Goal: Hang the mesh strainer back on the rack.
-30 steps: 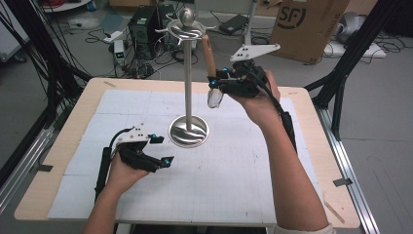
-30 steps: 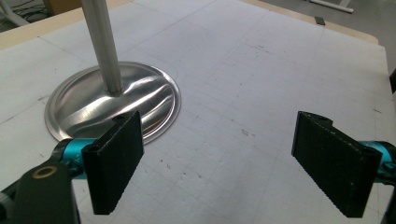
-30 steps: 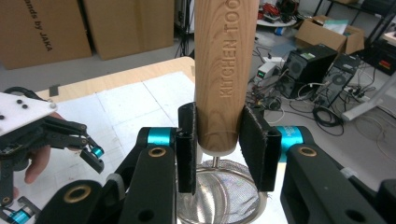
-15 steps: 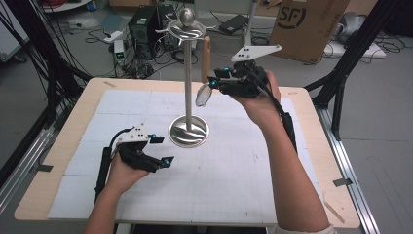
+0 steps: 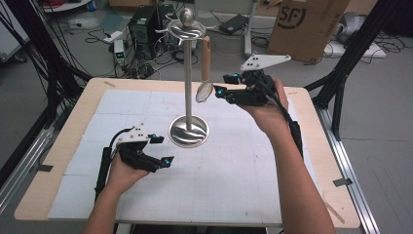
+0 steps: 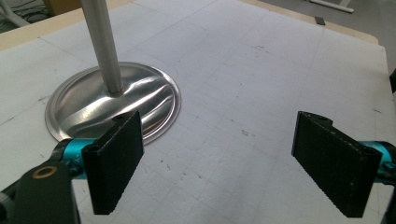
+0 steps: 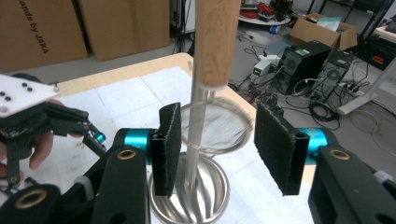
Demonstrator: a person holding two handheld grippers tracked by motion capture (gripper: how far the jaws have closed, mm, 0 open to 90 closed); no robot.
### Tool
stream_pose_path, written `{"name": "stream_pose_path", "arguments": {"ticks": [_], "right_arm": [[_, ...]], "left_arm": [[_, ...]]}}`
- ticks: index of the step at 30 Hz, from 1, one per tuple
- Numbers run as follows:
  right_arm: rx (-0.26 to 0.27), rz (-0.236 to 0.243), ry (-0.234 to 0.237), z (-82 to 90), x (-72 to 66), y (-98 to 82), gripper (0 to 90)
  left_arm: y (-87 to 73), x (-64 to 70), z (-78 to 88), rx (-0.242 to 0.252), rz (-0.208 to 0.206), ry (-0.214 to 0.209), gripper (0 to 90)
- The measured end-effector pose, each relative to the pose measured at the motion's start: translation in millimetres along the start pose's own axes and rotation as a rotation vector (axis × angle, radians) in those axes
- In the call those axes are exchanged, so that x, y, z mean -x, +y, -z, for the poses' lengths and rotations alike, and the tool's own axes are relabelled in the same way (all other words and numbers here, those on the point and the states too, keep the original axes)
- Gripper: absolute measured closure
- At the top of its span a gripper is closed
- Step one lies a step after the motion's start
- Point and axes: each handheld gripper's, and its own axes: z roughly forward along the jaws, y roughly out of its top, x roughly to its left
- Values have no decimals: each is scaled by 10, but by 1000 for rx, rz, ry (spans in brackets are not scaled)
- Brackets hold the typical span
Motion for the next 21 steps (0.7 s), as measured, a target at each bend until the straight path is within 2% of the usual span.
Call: {"name": "stream_pose_path", "arguments": {"ticks": [10, 21], "right_arm": [[5, -3, -3, 135, -25, -173, 468], [10, 9, 2, 169, -91, -321, 418]], "left_arm": [[1, 4, 0, -5, -2, 3, 173], [-1, 0, -1, 1, 1, 0, 173]]}}
